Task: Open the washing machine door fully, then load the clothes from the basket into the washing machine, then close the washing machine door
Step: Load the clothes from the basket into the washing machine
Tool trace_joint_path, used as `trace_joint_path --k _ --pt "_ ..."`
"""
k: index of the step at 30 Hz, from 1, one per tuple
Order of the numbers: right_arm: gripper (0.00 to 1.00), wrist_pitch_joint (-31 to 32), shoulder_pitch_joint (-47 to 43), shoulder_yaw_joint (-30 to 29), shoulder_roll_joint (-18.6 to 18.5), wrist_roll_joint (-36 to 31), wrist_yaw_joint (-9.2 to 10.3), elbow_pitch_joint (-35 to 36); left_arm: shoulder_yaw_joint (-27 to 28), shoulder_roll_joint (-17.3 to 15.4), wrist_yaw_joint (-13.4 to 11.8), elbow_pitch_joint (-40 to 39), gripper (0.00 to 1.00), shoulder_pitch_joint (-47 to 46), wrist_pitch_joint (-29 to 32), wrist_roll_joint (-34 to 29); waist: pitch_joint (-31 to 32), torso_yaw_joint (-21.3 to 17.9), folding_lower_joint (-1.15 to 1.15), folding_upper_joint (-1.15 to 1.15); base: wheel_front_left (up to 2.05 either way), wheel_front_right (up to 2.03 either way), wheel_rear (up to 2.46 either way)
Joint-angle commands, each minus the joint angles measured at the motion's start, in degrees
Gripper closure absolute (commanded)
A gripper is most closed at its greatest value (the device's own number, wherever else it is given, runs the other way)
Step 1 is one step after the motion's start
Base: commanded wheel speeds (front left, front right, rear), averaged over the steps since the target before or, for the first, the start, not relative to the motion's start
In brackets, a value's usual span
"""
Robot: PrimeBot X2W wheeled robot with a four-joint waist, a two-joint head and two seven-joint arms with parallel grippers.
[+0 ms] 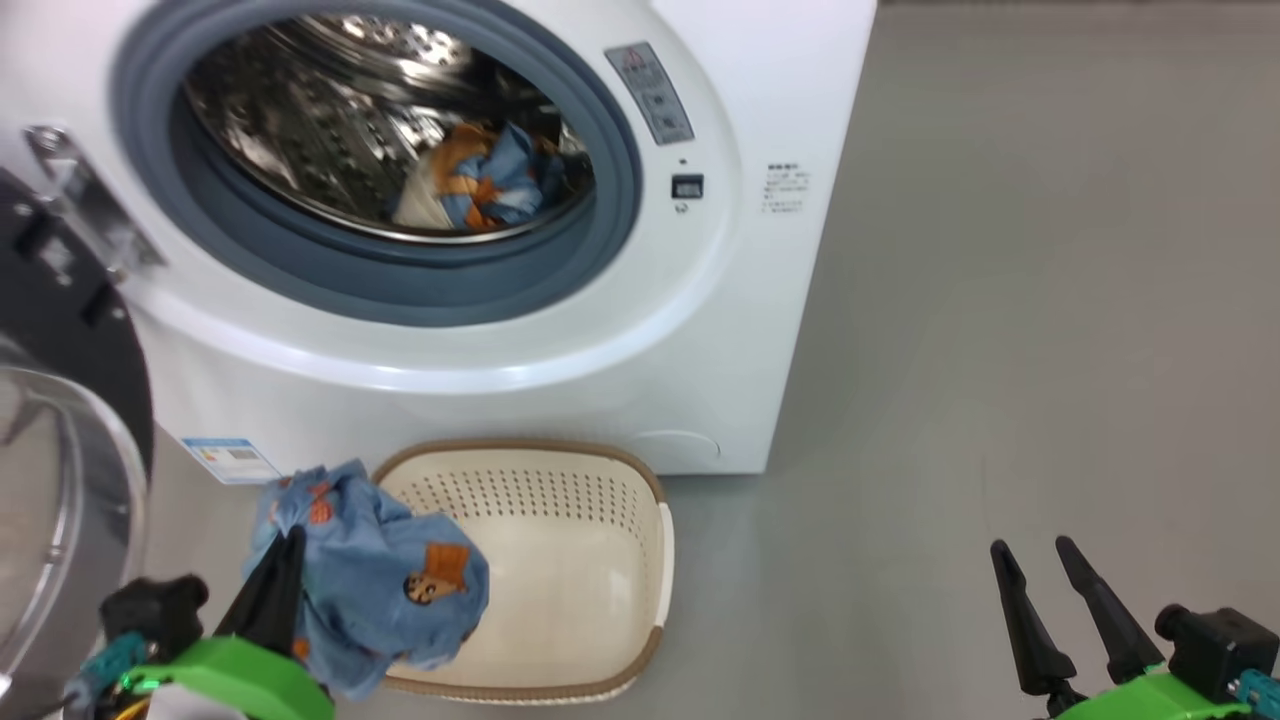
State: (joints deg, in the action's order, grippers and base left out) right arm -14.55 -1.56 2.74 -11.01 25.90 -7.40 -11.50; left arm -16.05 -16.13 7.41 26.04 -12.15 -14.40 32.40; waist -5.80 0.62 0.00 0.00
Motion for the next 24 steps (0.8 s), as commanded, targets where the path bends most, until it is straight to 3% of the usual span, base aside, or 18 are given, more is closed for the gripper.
trace_joint_path --k 1,15,24 --pt "0.0 -0.4 -0.3 0.8 -1.2 0.9 -0.09 1.3 3.1 -1.6 0.1 -2.3 1.0 0.0 -0.6 -0.8 1.8 1.3 0.0 0.0 0.0 0.0 0.0" --pt "0.0 -0.4 -3.4 -2.1 -1.6 0.9 -0.09 2.1 12.3 -0.6 0.1 -16.5 1.0 11.9 -0.6 -5.7 3.3 1.8 0.0 0.0 0.0 0.0 0.0" --pt "0.0 -0.4 -3.6 -2.8 -1.2 0.6 -0.09 2.5 15.0 0.9 0.1 -20.5 1.0 15.1 -0.6 -6.8 2.8 1.5 0.0 0.0 0.0 0.0 0.0"
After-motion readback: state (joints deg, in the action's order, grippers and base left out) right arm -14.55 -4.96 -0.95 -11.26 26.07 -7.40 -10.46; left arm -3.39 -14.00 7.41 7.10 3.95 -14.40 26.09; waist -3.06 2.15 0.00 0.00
